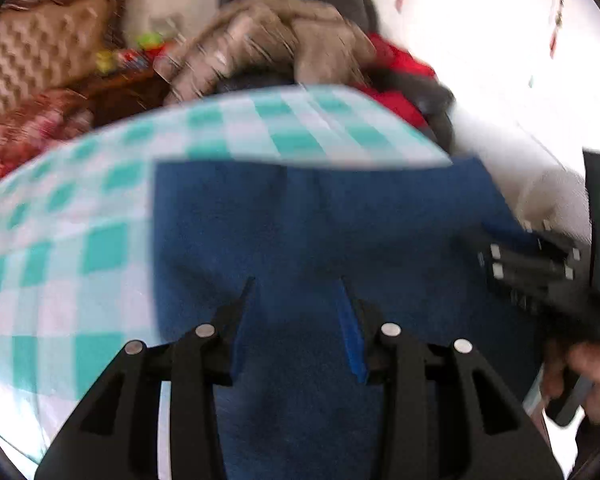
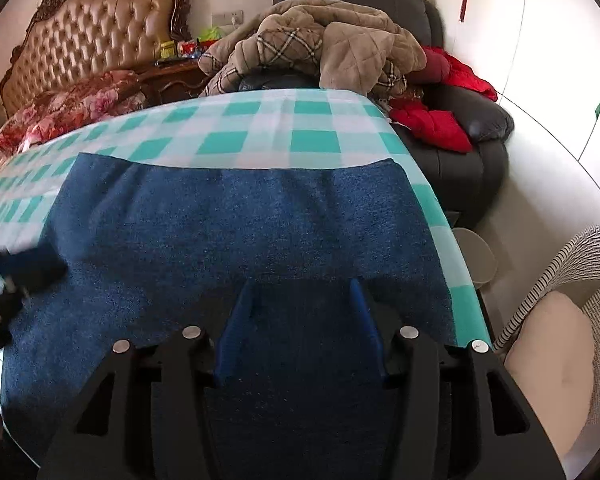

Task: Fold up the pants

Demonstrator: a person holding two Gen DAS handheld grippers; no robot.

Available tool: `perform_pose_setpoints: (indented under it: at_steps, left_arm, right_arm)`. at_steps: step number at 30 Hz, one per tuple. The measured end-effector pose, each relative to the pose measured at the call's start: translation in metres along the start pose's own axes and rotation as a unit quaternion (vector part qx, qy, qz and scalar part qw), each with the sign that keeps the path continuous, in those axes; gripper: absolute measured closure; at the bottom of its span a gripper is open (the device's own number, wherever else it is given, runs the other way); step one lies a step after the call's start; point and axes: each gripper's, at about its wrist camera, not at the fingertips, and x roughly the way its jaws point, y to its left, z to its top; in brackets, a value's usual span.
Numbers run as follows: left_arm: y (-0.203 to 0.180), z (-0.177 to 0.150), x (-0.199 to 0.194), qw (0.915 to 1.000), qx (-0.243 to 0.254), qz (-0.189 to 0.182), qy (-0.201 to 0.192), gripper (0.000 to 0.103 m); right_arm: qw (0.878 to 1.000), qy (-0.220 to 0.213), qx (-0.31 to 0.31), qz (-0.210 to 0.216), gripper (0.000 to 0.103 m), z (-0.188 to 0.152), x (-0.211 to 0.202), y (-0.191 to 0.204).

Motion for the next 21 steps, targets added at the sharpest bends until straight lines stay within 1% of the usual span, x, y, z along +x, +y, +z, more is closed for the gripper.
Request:
perform_pose_setpoints:
  at_steps: [1,2,4,5,7,8,9,10,11,14,16,18,19,21]
  left_arm:
    - [0.003,0.004,-0.003,0.9999,-0.012,0.002,-0.005,0.043]
    - [0.004,0.007,-0.004,0.9998,-0.021,0.004,-0.005,0.039]
    - [0.008,0.012,-0.002,0.9997,-0.023,-0.002,0.004,0.038]
    - [0.009,0.014,-0.001,0.9997,-0.024,0.001,0.007,0.037]
    - [0.014,0.016,0.0,0.9992,-0.039,-0.001,0.009,0.035]
    - [0.016,0.017,0.001,0.9991,-0.042,0.005,0.007,0.029]
    - [0.017,0.019,0.001,0.9988,-0.044,0.02,0.001,0.024]
    - [0.017,0.02,-0.002,0.9988,-0.046,0.016,-0.008,0.012]
    - [0.019,0.022,0.0,0.9989,-0.043,0.012,-0.013,0.008]
    - [0.019,0.028,0.004,0.9995,-0.024,0.017,-0.01,0.008]
    - [0.023,0.031,0.017,0.9992,-0.019,0.027,0.023,0.01]
    - [0.028,0.029,0.032,0.9978,-0.027,0.023,0.056,0.017]
    - [0.032,0.026,0.043,0.9958,-0.032,0.029,0.081,0.025]
    - [0.035,0.023,0.046,0.9959,-0.039,0.025,0.078,0.025]
  right_arm:
    - [1.0,0.001,-0.001,-0.002,0.053,0.0,0.0,0.001]
    - [1.0,0.0,-0.003,-0.006,0.053,-0.001,0.0,0.002]
    - [1.0,-0.004,-0.006,-0.012,0.053,-0.004,0.0,0.004]
    - [1.0,-0.006,-0.007,-0.014,0.053,-0.005,0.0,0.005]
    - [1.0,-0.01,-0.004,-0.011,0.053,-0.007,-0.002,0.004]
    - [1.0,-0.012,-0.003,-0.01,0.053,-0.008,-0.001,0.003]
    - [1.0,-0.014,-0.003,-0.009,0.053,-0.009,-0.001,0.003]
    - [1.0,-0.016,-0.005,-0.011,0.053,-0.01,-0.001,0.003]
    - [1.0,-0.017,-0.008,-0.014,0.053,-0.01,-0.001,0.004]
    - [1.0,-0.017,-0.012,-0.017,0.053,-0.01,-0.001,0.006]
    - [1.0,-0.014,-0.012,-0.019,0.053,-0.01,-0.001,0.006]
    - [1.0,-0.01,-0.014,-0.022,0.052,-0.008,-0.001,0.007]
    - [1.0,-0.009,-0.013,-0.022,0.052,-0.008,-0.001,0.007]
    - [1.0,-0.006,-0.014,-0.024,0.052,-0.007,-0.001,0.008]
